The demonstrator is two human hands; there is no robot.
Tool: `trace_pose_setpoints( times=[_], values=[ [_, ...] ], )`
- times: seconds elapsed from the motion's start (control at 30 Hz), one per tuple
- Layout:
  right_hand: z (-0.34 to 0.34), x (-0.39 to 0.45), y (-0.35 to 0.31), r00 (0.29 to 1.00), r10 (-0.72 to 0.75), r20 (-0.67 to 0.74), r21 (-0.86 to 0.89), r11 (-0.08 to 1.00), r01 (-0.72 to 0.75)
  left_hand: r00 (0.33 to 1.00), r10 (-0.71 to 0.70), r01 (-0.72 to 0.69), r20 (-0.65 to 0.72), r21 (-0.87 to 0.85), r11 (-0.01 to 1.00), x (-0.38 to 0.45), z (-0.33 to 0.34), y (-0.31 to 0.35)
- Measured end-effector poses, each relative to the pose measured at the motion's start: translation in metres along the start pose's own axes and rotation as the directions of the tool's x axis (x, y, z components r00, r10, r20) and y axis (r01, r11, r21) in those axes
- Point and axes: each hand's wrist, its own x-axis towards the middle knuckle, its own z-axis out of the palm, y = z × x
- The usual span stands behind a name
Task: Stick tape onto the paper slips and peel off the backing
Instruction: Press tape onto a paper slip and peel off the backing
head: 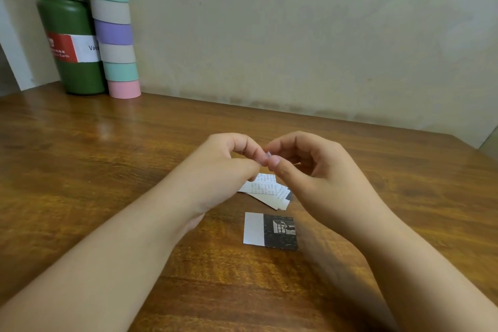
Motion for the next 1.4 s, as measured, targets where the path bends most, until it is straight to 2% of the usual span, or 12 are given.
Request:
trace_pose_setpoints(
  times=[0.33,0.53,0.73,0.87,1.4],
  values=[
    [-0.001,0.001,0.000,1.000,-0.012,-0.006,-0.079,0.997,0.012,0.999,0.043,-0.043,-0.008,0.078,0.996,0.003,0.000,-0.004],
    [-0.003,0.000,-0.001,0.999,0.048,0.010,-0.143,0.989,-0.046,0.997,0.076,-0.075,0.001,0.118,0.990,0.003,0.001,-0.006],
    [-0.005,0.001,-0.002,0.981,0.190,0.039,-0.060,0.980,-0.187,0.994,0.113,-0.111,0.012,0.290,0.950,0.002,0.001,-0.007],
    [-0.003,0.002,0.000,0.971,0.232,0.061,-0.039,0.973,-0.230,0.991,0.126,-0.134,0.046,0.388,0.912,0.002,0.002,-0.007],
    [-0.001,0.004,0.007,0.959,0.280,0.049,-0.009,0.960,-0.280,0.985,0.108,-0.157,0.132,0.452,0.878,0.004,0.002,-0.010]
  ],
)
